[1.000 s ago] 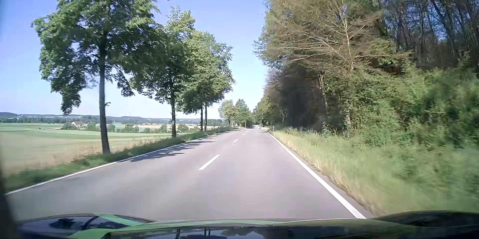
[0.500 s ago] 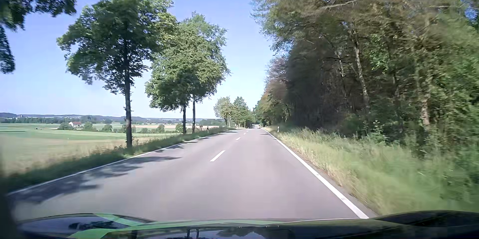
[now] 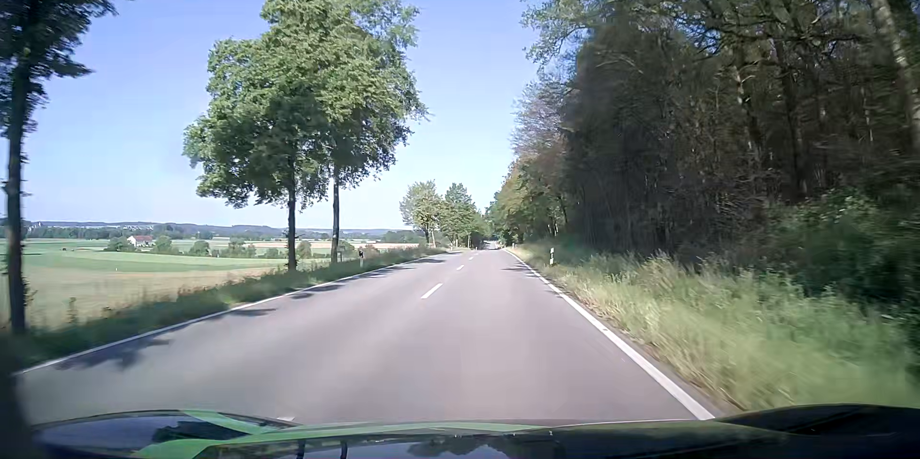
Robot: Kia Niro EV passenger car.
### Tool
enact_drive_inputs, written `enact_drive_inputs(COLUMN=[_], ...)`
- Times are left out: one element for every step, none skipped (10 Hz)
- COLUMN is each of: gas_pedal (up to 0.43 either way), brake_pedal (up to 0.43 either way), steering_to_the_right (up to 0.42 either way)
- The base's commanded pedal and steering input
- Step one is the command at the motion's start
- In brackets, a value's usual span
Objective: Follow the waypoints while adhering to traffic rules and regulations
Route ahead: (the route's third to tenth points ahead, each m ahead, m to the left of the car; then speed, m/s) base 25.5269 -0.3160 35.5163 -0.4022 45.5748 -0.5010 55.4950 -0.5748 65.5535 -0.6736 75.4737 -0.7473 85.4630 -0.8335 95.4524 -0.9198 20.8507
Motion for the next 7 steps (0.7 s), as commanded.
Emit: enact_drive_inputs(gas_pedal=[0.197,0.209,0.22,0.22,0.22,0.228,0.228], brake_pedal=[0.0,0.0,0.0,0.0,0.0,0.0,0.0], steering_to_the_right=[0.001,0.0,0.001,0.001,0.001,0.001,0.0])
